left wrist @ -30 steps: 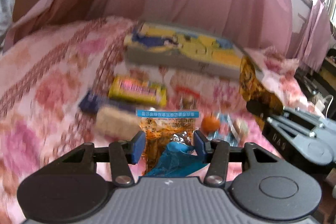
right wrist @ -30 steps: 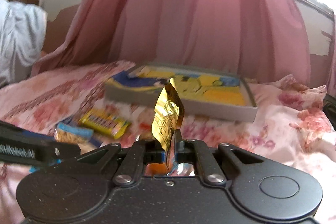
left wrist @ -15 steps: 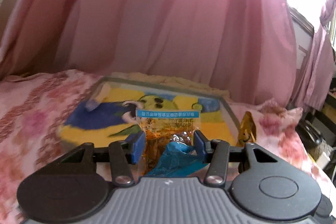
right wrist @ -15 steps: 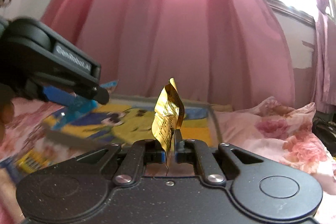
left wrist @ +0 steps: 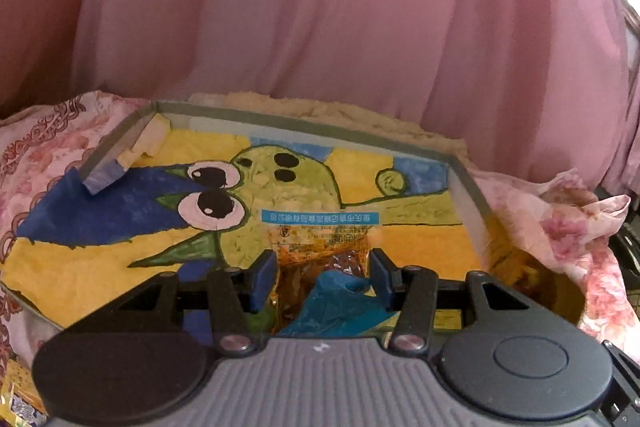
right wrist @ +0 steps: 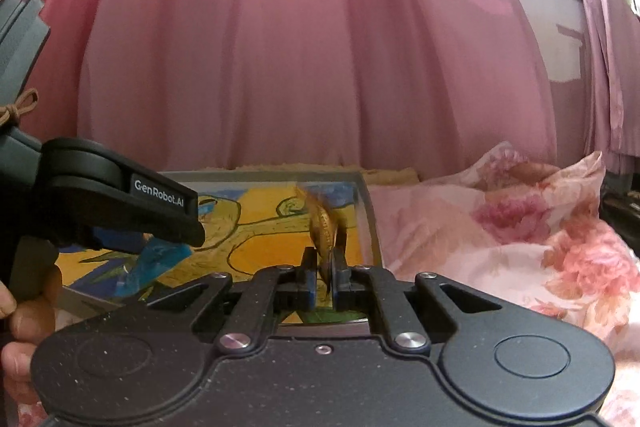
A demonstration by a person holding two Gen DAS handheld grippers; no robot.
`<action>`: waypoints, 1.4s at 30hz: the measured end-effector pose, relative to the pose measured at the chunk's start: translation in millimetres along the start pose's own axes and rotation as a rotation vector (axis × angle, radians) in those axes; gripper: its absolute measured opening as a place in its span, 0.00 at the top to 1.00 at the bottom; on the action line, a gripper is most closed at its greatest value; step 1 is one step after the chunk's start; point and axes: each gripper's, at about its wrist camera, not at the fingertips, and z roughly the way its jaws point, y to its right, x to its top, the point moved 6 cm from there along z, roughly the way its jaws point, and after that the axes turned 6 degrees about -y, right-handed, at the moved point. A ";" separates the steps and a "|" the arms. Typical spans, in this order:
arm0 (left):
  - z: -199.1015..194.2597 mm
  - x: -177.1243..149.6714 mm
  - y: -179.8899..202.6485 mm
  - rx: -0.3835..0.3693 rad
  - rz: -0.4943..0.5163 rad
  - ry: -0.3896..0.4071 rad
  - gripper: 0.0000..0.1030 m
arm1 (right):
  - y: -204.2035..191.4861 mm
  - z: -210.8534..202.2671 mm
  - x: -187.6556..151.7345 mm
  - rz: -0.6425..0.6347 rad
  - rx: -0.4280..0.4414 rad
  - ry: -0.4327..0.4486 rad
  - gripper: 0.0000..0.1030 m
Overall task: Organize snacks
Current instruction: 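Lower the gold foil pack into the tray and open the right gripper, then withdraw the right gripper from the tray back over the remaining snacks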
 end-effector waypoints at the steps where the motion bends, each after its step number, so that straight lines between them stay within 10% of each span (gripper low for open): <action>1: 1.7 0.3 -0.5 0.003 -0.004 -0.005 0.47 | -0.8 1.3 -0.3 0.002 0.002 -0.002 0.95; 5: 7.9 0.6 -2.4 0.026 -0.006 -0.040 0.46 | -4.2 7.3 -2.2 0.001 0.006 -0.025 0.94; 11: 7.2 -3.0 -12.1 0.035 -0.057 -0.080 0.30 | -2.6 9.4 -1.7 0.034 0.007 -0.040 0.65; 26: -86.8 8.4 -36.7 0.099 -0.047 0.083 0.01 | -15.2 -64.6 18.5 0.084 0.038 0.035 0.01; 42: -195.8 -37.2 -69.5 0.173 0.025 0.207 0.00 | -51.2 -167.5 1.4 0.083 0.049 0.112 0.01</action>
